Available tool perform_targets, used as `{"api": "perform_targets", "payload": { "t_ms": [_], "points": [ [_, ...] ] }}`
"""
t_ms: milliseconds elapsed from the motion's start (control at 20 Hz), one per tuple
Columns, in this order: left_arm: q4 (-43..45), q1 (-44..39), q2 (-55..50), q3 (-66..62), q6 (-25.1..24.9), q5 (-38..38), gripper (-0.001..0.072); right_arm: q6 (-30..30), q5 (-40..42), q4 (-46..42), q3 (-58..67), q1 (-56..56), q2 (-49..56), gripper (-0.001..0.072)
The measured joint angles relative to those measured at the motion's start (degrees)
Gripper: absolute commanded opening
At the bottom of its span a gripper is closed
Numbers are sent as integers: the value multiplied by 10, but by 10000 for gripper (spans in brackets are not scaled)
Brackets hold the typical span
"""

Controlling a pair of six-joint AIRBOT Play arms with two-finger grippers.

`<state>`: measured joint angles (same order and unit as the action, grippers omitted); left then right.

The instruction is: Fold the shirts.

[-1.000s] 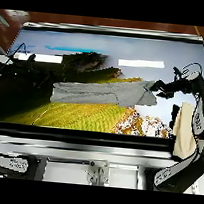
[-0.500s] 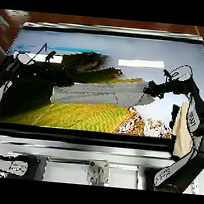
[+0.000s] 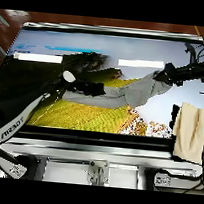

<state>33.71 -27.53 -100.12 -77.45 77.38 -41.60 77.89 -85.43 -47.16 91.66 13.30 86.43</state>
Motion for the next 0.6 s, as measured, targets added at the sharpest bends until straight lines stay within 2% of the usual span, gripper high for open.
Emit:
{"api": "perform_targets", "payload": {
  "t_ms": [200,400,600],
  "points": [
    [-100,-81,-44,-16,-41,58,34,42,-44,-3,0,0,-70,58],
    [-162,-140,-105,-76,-56,83,31,74,-81,-7,0,0,-100,57],
    [-171,-136,-126,-105,-54,92,27,99,-92,-51,0,0,-109,58]
  ]
}}
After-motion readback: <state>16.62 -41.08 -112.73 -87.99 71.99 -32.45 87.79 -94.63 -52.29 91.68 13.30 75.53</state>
